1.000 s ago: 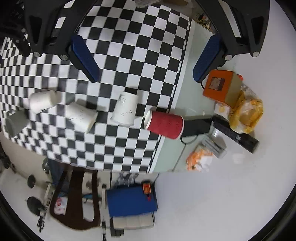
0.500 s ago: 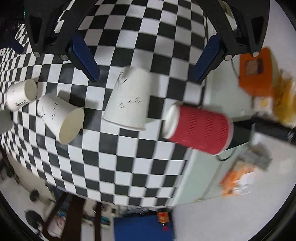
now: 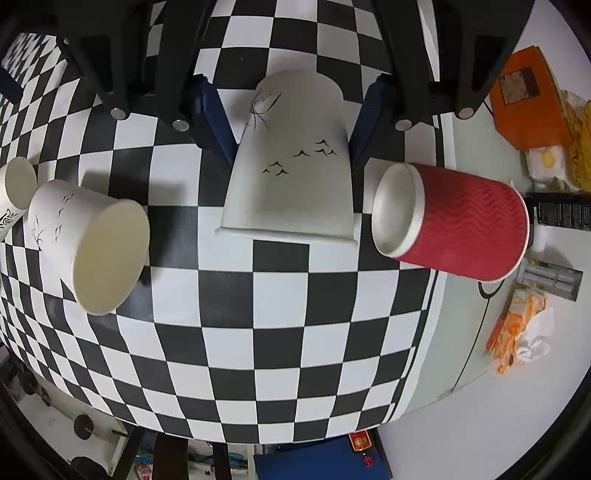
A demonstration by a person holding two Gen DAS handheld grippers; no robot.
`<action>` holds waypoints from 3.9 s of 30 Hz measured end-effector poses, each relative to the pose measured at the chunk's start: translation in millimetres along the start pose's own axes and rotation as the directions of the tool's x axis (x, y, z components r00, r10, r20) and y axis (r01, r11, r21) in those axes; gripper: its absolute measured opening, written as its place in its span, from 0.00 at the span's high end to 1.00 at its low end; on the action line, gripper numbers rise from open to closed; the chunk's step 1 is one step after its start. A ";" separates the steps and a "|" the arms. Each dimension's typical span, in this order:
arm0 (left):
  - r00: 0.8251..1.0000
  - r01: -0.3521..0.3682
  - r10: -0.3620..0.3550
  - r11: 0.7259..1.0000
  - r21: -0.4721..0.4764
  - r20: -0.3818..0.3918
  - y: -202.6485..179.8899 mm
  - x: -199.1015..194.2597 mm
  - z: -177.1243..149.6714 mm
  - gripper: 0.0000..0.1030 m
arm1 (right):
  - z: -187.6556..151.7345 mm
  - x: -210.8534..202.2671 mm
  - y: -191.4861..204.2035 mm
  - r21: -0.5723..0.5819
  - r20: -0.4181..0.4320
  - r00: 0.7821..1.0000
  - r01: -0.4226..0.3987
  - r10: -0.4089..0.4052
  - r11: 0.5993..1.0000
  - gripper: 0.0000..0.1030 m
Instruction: Flip cup upside down
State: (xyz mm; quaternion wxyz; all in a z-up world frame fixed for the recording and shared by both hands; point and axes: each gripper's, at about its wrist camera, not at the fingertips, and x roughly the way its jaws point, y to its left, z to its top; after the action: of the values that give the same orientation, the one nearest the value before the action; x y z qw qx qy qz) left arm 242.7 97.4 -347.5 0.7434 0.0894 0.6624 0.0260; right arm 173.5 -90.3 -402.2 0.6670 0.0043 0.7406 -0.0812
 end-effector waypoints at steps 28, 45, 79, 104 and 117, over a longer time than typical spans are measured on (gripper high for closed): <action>0.970 0.228 -0.226 0.974 0.008 -0.095 -140.5 -84.0 -125.2 0.46 | -93.7 41.3 -214.7 0.115 0.011 0.998 -0.060 0.059 0.992 0.00; 0.921 0.317 -0.312 0.948 -0.019 -0.233 -237.2 -33.4 -149.9 0.43 | -140.2 54.3 -285.9 0.237 -0.045 0.998 -0.042 0.054 0.971 0.00; 0.992 -0.027 0.054 0.975 -0.221 0.115 -100.5 -82.2 -206.2 0.00 | -179.9 -82.2 -58.8 -0.799 0.487 0.846 0.532 -0.217 0.279 0.03; 0.998 -0.060 0.059 0.949 -0.310 -0.013 -79.8 -21.7 -241.9 0.00 | -248.8 78.9 -51.8 -0.018 0.782 0.618 0.149 0.079 -0.989 0.37; 0.997 -0.048 0.065 0.957 -0.287 0.049 -67.4 -45.7 -222.9 0.00 | -213.2 19.1 -8.9 -0.705 0.596 0.758 0.337 -0.265 -0.624 0.40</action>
State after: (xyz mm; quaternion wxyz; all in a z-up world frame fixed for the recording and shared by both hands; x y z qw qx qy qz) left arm 11.2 45.9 -337.7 0.7663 0.0009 0.6271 0.1400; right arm -40.1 -74.2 -399.4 0.2802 -0.8118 0.3755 0.3487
